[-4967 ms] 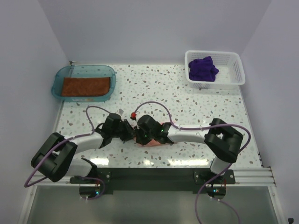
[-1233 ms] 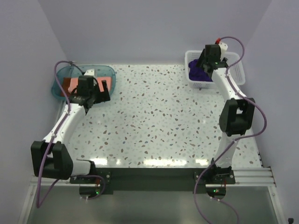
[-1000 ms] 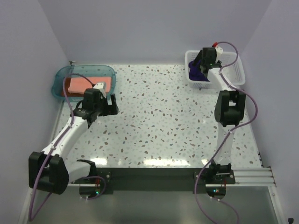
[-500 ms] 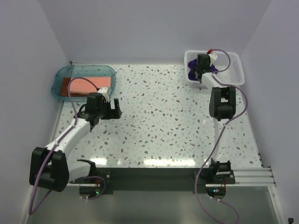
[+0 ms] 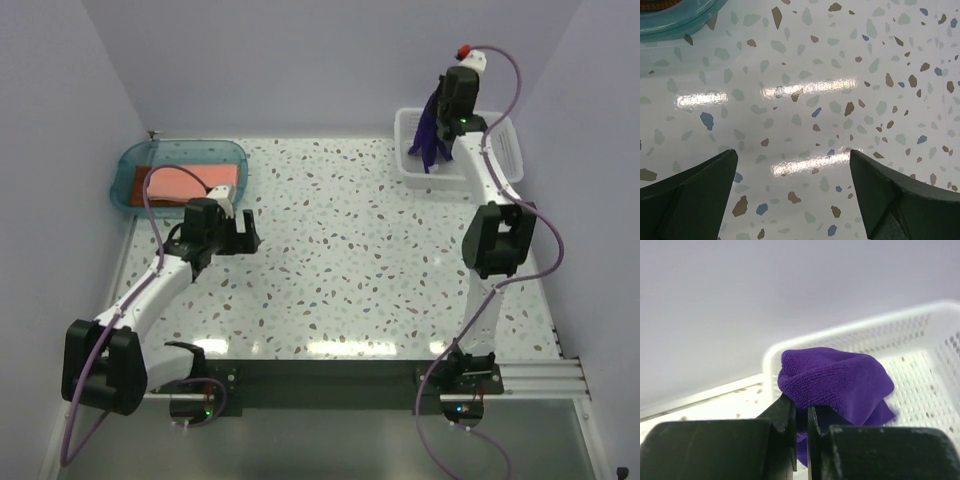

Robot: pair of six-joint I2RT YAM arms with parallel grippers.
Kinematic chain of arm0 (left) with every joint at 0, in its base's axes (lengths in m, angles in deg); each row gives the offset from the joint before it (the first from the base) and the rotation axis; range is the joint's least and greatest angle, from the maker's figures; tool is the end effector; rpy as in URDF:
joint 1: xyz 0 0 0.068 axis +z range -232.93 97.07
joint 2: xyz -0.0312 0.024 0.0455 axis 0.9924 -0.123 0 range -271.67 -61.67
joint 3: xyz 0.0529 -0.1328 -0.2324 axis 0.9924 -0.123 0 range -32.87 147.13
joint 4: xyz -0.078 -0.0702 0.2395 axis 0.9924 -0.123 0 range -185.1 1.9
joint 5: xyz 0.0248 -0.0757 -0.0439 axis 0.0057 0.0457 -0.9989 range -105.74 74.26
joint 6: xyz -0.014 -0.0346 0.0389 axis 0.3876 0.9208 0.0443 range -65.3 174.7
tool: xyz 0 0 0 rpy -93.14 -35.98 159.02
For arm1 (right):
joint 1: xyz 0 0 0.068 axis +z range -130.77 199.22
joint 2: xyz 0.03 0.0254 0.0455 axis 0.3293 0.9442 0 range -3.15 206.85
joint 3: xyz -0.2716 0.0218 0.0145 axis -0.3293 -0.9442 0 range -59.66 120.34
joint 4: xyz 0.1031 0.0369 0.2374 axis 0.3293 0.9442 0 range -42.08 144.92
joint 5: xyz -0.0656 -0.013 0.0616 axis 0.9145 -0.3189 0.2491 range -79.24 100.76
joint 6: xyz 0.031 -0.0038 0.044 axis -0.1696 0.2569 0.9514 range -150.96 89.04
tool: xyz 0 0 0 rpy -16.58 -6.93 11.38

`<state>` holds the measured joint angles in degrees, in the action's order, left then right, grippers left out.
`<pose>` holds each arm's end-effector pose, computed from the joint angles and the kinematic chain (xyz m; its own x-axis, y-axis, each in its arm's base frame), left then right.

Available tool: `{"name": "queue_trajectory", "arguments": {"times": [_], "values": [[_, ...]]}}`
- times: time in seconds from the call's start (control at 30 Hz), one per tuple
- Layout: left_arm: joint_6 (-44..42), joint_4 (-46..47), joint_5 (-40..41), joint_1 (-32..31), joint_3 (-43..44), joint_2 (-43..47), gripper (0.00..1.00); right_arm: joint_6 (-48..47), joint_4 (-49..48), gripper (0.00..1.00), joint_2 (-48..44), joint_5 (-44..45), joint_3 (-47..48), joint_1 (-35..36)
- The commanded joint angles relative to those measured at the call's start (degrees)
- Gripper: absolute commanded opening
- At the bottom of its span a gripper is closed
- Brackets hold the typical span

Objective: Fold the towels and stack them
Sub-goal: Grab crumpled towel, then move the towel to the center of the board

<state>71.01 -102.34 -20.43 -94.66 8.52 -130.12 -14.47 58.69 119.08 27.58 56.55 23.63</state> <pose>0.2449 -0.0539 0.2288 -0.6940 -0.1419 -0.7059 0.0705 0.9623 -0.2627 0.5135 0.0291 0.3395 -0.2187 0.2557 -0.9417 0.2761 0.9418 0.1916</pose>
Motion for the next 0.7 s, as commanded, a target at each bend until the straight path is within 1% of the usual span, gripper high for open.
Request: {"name": "queue_trajectory", "arguments": {"times": [0.0,0.1,0.2,0.23,0.3,0.33,0.37,0.4,0.43,0.47,0.5,0.53,0.57,0.6,0.63,0.67], "values": [[-0.6,2.5,0.4,-0.3,1.2,2.1,1.0,-6.5,7.5,0.0,-8.8,-6.6,7.5,3.4],[-0.5,2.4,0.6,-0.3,1.2,2.5,1.0,-9.1,11.7,0.0,-13.3,-9.2,9.3,6.8],[-0.4,2.4,1.1,-0.3,1.1,3.1,1.0,-10.6,14.6,0.0,-18.3,-13.9,9.0,10.9],[-0.4,2.4,1.3,-0.3,1.1,3.1,1.0,-10.1,15.3,0.0,-19.7,-15.6,7.2,11.9],[-0.3,2.4,1.4,-0.3,1.0,3.5,1.0,-9.7,15.0,0.0,-25.2,-16.6,2.8,15.4],[-0.2,2.3,1.6,-0.3,1.0,3.6,1.0,-8.7,14.2,0.0,-27.3,-16.6,-4.0,16.5],[-0.2,2.3,1.7,-0.3,1.1,3.7,1.0,-8.1,12.2,0.01,-32.0,-18.2,-7.9,18.8],[-0.1,2.2,1.9,-0.3,1.1,3.6,1.0,-7.3,11.2,0.03,-34.2,-18.7,-12.1,19.9],[-0.1,2.0,2.0,-0.3,1.0,3.7,1.0,-5.4,10.4,0.04,-36.4,-19.3,-20.4,20.8],[-0.1,2.0,2.0,-0.3,1.0,3.8,1.0,-4.2,9.9,0.05,-39.8,-20.8,-24.6,22.4],[-0.1,1.8,2.4,-0.3,0.9,3.9,1.0,-2.8,9.9,0.09,-41.6,-21.6,-28.6,23.3],[-0.1,1.8,2.5,-0.3,0.9,3.9,1.0,-0.2,10.6,0.09,-43.0,-22.7,-36.8,25.0],[-0.1,1.8,2.7,-0.3,0.8,4.1,1.0,0.9,10.9,0.12,-45.6,-25.1,-40.8,26.2],[-0.1,1.8,2.6,-0.3,0.7,4.0,1.0,1.7,11.5,0.15,-46.6,-26.4,-48.1,27.1],[-0.1,1.7,2.5,-0.3,0.7,4.0,1.0,3.4,13.7,0.17,-47.4,-27.1,-51.4,29.1],[0.0,1.8,1.8,-0.3,0.6,4.0,1.0,4.2,14.9,0.23,-48.2,-29.5,-54.4,30.1]]}}
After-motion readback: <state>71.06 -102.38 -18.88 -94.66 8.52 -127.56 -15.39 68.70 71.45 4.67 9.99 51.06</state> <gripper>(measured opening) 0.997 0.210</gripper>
